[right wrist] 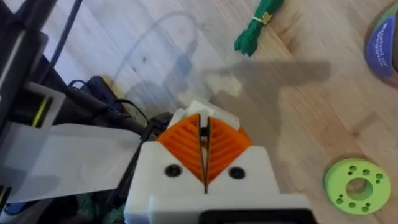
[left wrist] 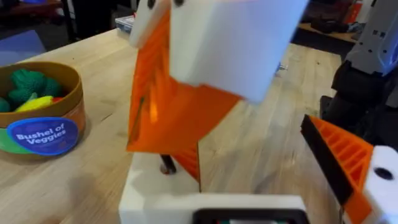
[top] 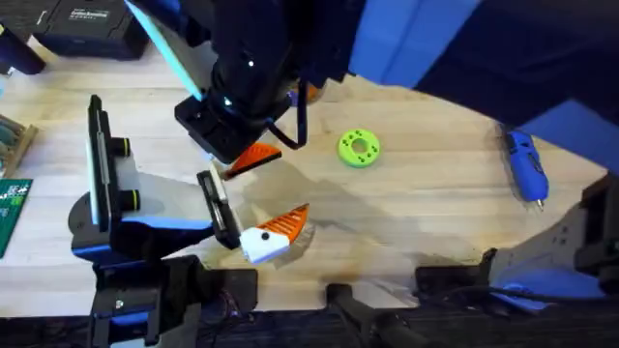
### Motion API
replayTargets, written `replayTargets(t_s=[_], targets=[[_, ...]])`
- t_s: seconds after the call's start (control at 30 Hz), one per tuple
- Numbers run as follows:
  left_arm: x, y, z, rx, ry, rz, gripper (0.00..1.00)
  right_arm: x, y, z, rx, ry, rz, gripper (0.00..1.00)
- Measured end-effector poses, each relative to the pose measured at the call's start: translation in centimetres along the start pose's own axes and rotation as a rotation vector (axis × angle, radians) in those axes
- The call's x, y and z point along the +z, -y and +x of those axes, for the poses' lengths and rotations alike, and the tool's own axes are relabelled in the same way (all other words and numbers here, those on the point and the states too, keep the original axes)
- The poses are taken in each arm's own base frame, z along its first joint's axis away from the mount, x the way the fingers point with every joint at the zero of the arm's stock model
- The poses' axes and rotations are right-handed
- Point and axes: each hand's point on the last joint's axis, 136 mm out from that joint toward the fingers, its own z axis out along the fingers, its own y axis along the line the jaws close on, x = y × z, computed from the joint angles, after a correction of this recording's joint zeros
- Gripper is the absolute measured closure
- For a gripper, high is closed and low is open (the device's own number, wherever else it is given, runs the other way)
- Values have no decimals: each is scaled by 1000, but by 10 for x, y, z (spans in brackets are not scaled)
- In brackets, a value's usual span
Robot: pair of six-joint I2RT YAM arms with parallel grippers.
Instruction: Pick up the gripper from the table and insert it into the empty holder that is missing its gripper. Then pick up a screw, insert it into the mounting hole, and use the screwdriver to tighten it. Finally, clean up the table by picking up the vegetable and placing it into the bucket.
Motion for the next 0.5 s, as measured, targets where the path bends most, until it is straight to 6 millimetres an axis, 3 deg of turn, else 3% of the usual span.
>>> replayTargets(t_s=[0.5], targets=[[0, 0, 0, 0, 0, 0, 15, -1, 4, 2, -7, -6, 24, 994]])
